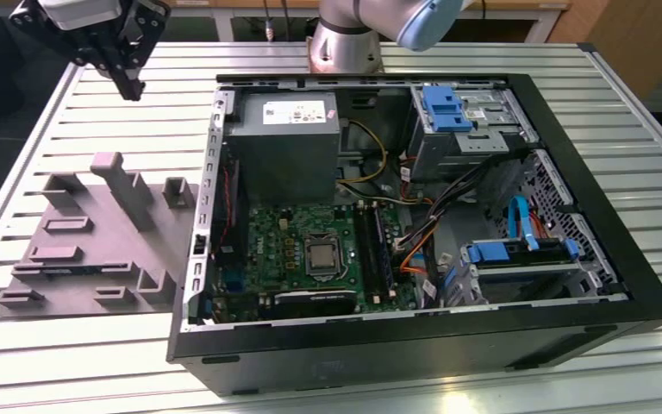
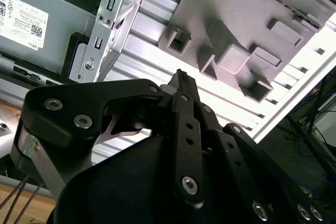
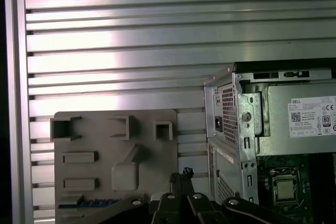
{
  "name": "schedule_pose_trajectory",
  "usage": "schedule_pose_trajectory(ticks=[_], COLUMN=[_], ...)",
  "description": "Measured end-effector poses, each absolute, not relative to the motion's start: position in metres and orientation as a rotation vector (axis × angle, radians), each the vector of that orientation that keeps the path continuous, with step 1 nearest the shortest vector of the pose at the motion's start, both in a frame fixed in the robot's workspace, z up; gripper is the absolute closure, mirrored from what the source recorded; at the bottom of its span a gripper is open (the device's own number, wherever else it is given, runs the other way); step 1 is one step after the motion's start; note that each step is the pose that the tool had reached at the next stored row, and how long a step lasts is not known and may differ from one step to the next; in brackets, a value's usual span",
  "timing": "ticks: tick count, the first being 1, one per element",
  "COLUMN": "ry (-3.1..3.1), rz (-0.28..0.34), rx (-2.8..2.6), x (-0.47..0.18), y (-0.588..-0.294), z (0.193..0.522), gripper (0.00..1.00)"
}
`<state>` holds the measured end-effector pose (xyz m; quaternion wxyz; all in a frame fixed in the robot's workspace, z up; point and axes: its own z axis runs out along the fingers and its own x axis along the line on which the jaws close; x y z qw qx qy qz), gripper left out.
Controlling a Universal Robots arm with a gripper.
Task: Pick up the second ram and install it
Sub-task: 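Reach for the second ram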
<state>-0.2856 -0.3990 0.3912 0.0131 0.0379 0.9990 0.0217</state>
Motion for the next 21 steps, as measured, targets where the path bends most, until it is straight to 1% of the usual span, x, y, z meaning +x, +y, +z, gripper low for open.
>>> schedule_pose_trajectory(ticks=[21], ry=[3.112], rz=[0.068], rx=[0.118], x=[-0.2923], y=[-0.3995], z=[0.3896], gripper=[0.89])
